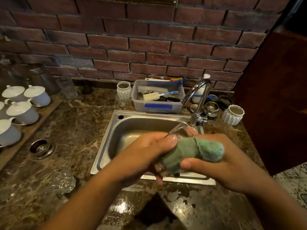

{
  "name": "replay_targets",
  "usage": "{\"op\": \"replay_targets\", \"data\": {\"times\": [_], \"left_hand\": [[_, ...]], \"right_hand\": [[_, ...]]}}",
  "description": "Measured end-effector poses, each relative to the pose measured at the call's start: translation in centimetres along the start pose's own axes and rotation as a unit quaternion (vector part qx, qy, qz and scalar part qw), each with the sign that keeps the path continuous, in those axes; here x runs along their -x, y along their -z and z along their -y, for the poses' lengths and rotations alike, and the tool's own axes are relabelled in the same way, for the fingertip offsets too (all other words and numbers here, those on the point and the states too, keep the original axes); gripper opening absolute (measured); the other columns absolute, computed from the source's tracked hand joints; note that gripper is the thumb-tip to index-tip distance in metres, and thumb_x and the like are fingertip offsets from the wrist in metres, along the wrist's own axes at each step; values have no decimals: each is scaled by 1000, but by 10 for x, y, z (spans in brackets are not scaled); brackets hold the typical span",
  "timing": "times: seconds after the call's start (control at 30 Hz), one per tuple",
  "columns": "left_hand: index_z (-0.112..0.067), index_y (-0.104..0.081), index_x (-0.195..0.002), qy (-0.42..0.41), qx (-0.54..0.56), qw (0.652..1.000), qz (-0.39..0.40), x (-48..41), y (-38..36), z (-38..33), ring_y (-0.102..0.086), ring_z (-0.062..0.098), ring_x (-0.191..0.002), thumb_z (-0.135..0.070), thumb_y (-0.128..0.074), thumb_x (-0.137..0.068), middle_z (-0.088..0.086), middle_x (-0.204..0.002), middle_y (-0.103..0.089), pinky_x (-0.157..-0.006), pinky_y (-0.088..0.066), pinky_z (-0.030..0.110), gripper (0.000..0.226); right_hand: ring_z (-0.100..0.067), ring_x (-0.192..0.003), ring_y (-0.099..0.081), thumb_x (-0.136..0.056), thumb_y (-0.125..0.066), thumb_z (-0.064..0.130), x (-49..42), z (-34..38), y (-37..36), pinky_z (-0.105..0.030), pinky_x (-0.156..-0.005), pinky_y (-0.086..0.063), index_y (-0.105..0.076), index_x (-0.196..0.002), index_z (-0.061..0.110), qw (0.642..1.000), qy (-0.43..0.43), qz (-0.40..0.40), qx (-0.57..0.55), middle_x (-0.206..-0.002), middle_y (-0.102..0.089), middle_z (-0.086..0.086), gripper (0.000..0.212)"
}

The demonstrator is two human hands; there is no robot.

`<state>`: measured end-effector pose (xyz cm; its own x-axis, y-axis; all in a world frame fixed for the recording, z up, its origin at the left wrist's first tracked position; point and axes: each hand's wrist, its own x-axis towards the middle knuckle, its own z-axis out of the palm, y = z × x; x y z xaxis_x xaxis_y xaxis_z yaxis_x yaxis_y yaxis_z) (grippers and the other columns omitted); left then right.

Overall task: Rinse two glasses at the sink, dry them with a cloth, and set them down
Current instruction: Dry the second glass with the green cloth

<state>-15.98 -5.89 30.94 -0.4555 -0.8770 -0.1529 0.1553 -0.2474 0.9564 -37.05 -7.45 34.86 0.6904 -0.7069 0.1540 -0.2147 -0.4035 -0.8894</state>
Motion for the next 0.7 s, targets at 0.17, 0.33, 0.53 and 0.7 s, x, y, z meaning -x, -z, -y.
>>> {"op": "replay_targets", "data": {"times": [0.17, 0.33, 0.53, 0.7], "left_hand": [[-16, -53, -138, 129, 257, 928, 237, 8, 7, 13, -75, 17, -76, -60, -71, -84, 9, -100, -74, -55, -58, 18, 72], [-19, -71, -118, 109, 347, 918, 156, 11, 7, 41, -70, 20, -61, -69, -67, -82, 14, -88, -71, -39, -41, 16, 62], [-21, -72, -118, 65, 322, 941, -80, 22, 0, 73, -70, 24, -66, -73, -71, -77, 15, -92, -71, -48, -49, 23, 66], [-57, -51, -121, -87, -22, 939, -332, 25, 4, 101, -71, 2, -104, -58, -81, -70, -19, -115, -72, -79, -55, 13, 59]], "right_hand": [[-8, -87, -74, -92, -69, 4, -9, -5, -6, -22, -79, -57, -73, -105, 15, 975, -40, 120, -183, -101, -77, 3, 17], [-12, -77, -74, -94, -65, 25, -20, -31, -35, -21, -67, -56, -74, -106, 11, 972, -99, -44, -209, -90, -77, -6, 21], [-22, -100, -75, -78, -70, 42, -31, -56, -91, -42, -87, -59, -75, -104, 24, 877, -179, -334, -297, -106, -78, -5, 32], [-18, -100, -75, -95, -61, 35, -40, -67, -123, -47, -94, -57, -70, -115, 25, 858, -252, -362, -265, -106, -78, 0, 24]]}}
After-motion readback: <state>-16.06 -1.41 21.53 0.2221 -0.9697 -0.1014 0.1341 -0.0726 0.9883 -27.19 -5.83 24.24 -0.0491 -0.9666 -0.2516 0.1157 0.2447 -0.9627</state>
